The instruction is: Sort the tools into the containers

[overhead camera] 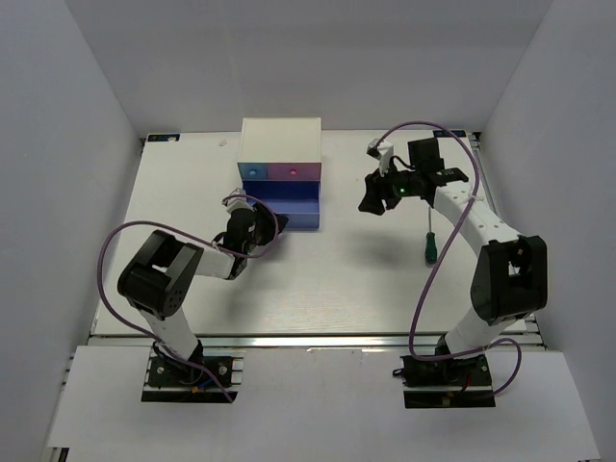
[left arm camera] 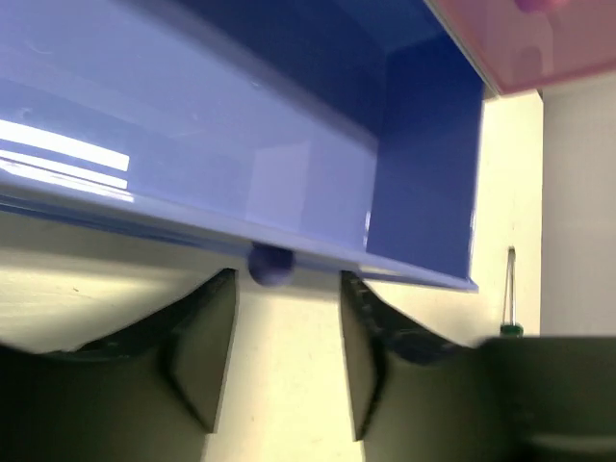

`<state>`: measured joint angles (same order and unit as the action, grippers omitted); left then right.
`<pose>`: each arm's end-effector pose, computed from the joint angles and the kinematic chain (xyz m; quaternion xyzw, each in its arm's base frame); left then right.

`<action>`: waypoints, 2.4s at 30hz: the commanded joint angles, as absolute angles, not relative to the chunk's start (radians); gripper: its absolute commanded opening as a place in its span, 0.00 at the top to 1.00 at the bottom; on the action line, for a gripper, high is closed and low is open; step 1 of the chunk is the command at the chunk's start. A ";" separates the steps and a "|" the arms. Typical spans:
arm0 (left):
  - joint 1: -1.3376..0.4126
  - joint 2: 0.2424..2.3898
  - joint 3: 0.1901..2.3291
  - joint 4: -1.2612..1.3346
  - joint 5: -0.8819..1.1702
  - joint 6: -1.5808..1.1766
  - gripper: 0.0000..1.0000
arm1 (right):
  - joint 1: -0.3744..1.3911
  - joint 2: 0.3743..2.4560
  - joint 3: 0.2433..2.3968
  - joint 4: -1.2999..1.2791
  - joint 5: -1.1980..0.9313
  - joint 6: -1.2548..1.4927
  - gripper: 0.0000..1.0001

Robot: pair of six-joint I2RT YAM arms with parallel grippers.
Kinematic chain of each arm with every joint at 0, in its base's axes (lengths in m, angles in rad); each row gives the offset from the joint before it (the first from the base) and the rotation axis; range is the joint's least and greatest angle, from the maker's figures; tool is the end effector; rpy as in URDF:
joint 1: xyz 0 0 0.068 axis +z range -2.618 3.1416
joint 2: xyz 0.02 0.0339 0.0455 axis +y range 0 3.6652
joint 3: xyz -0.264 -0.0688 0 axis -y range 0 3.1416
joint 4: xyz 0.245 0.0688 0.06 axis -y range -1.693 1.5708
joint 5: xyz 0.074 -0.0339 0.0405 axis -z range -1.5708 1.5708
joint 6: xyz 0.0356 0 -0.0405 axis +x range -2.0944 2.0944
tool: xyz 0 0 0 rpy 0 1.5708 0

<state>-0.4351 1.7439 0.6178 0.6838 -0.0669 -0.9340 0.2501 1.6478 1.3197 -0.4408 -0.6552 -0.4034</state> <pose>0.2948 -0.1344 0.1313 -0.2258 0.8140 -0.3161 0.4319 0.3483 0.1114 0.2835 -0.3987 0.7853 0.2671 0.3911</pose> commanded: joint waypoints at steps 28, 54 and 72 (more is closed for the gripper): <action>-0.443 0.496 0.399 -0.331 -0.403 -0.942 0.02 | 0.063 1.607 1.045 -0.560 0.147 -0.028 0.43; -0.443 0.364 0.411 -0.489 -0.420 -0.973 0.02 | 0.061 1.654 0.971 -0.353 0.071 0.005 1.00; -0.443 0.356 0.411 -0.480 -0.416 -0.965 0.02 | 0.253 1.551 1.304 -0.430 -0.383 -0.051 1.00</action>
